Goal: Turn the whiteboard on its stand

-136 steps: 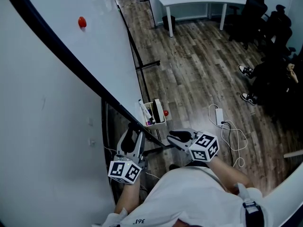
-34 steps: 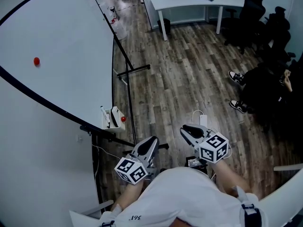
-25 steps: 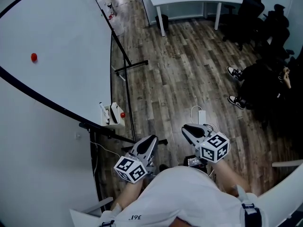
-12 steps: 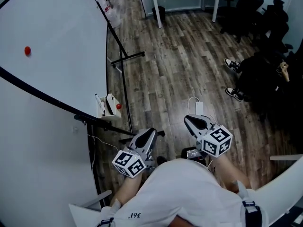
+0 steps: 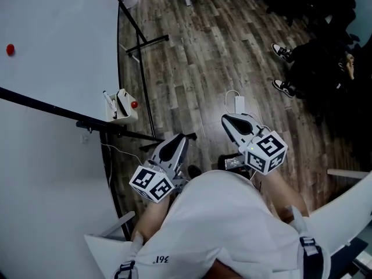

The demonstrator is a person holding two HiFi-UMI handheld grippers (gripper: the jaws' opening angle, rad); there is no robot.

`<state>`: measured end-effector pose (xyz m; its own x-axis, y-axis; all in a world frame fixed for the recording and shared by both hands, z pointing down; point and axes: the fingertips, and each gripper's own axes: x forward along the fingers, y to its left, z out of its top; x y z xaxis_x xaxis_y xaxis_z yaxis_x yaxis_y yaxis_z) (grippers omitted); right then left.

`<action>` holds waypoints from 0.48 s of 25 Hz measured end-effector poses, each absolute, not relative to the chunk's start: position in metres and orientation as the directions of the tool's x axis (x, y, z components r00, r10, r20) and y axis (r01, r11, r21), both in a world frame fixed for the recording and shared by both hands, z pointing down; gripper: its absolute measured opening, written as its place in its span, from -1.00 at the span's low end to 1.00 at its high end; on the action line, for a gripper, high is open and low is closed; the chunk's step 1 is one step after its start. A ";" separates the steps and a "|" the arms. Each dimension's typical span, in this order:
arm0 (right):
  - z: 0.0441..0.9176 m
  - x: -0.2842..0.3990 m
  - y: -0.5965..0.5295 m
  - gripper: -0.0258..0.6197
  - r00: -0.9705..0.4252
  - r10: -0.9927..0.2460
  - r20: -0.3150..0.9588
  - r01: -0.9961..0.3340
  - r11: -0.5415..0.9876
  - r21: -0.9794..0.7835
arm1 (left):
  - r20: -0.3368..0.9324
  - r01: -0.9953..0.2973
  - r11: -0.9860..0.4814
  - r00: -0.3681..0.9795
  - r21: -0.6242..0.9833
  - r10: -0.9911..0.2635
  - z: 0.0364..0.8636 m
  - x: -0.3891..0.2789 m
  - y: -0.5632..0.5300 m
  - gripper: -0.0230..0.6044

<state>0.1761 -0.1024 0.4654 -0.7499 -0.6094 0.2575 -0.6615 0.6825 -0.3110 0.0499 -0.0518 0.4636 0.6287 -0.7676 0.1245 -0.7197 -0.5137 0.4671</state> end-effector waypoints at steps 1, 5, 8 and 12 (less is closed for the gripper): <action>0.466 0.176 -0.101 -0.84 -0.750 -0.608 0.259 -0.661 0.684 -0.307 | 0.128 -0.722 -0.508 0.626 0.470 -0.770 0.464 0.049 -0.051 -0.79; 0.463 0.175 -0.099 -0.84 -0.747 -0.610 0.264 -0.665 0.691 -0.284 | 0.130 -0.724 -0.507 0.624 0.468 -0.771 0.459 0.049 -0.049 -0.79; 0.461 0.175 -0.102 -0.84 -0.744 -0.617 0.257 -0.668 0.698 -0.258 | 0.120 -0.724 -0.518 0.626 0.455 -0.770 0.457 0.051 -0.052 -0.79; 0.465 0.178 -0.099 -0.84 -0.738 -0.621 0.263 -0.674 0.696 -0.247 | 0.131 -0.727 -0.517 0.628 0.452 -0.767 0.461 0.054 -0.049 -0.79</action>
